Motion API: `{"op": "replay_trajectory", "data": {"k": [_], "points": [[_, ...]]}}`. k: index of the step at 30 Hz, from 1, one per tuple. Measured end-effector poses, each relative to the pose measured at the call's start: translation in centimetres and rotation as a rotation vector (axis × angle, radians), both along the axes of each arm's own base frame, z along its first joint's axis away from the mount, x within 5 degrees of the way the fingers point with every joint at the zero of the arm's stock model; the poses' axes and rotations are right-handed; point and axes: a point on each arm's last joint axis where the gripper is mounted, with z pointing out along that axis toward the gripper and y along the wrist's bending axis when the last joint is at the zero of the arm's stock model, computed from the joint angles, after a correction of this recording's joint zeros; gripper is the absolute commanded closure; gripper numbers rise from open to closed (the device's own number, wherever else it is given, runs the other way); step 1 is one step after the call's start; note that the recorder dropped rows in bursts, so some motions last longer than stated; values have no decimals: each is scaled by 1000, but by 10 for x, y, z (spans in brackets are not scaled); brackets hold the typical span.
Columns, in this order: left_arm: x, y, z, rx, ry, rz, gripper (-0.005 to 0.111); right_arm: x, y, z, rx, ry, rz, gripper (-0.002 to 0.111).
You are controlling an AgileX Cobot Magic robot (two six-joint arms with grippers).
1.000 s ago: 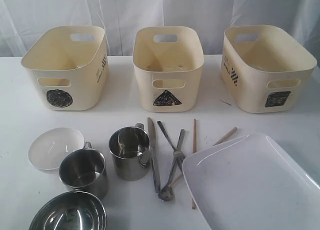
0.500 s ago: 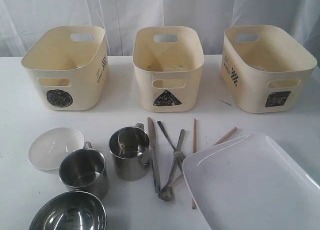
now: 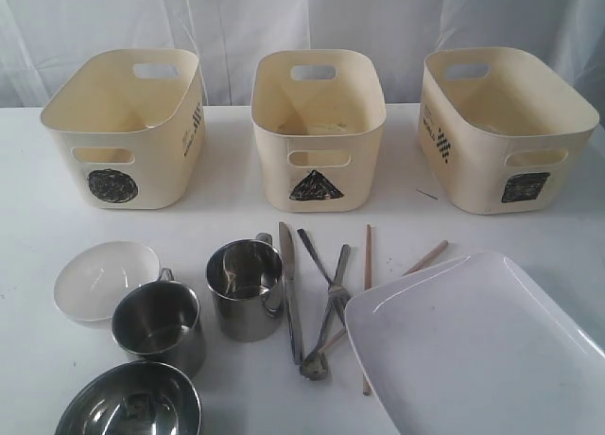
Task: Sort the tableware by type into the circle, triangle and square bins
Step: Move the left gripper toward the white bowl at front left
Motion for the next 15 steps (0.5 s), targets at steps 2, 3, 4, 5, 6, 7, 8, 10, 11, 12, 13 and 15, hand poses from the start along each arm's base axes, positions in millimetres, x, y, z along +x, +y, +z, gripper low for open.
{"op": "replay_trajectory", "data": {"k": [2, 3, 4, 5, 6, 7, 8, 10, 11, 12, 13, 15], "points": [[-10, -2, 10, 5, 32, -9, 58, 0, 0, 0, 0, 0, 0, 108], [-16, -4, 14, 13, 54, -13, 58, 0, 0, 0, 0, 0, 0, 108], [-22, -5, 19, 27, 77, -15, 58, 0, 0, 0, 0, 0, 0, 108], [-26, -6, 22, 39, 94, -16, 58, 0, 0, 0, 0, 0, 0, 108], [-31, -7, 24, 52, 125, -19, 58, 0, 0, 0, 0, 0, 0, 108], [-36, -9, 27, 66, 143, -20, 58, 0, 0, 0, 0, 0, 0, 108], [-40, -9, 29, 76, 152, -20, 58, 0, 0, 0, 0, 0, 0, 108], [-47, -11, 32, 94, 180, -22, 58, 0, 0, 0, 0, 0, 0, 108], [-48, -11, 32, 105, 187, -20, 58, 0, 0, 0, 0, 0, 0, 108], [-49, -11, 33, 125, 193, -16, 58, 0, 0, 0, 0, 0, 0, 108], [-50, -11, 32, 156, 202, -7, 58, 0, 0, 0, 0, 0, 0, 108], [-51, -12, 32, 212, 223, 5, 58, 0, 0, 0, 0, 0, 0, 108]]}}
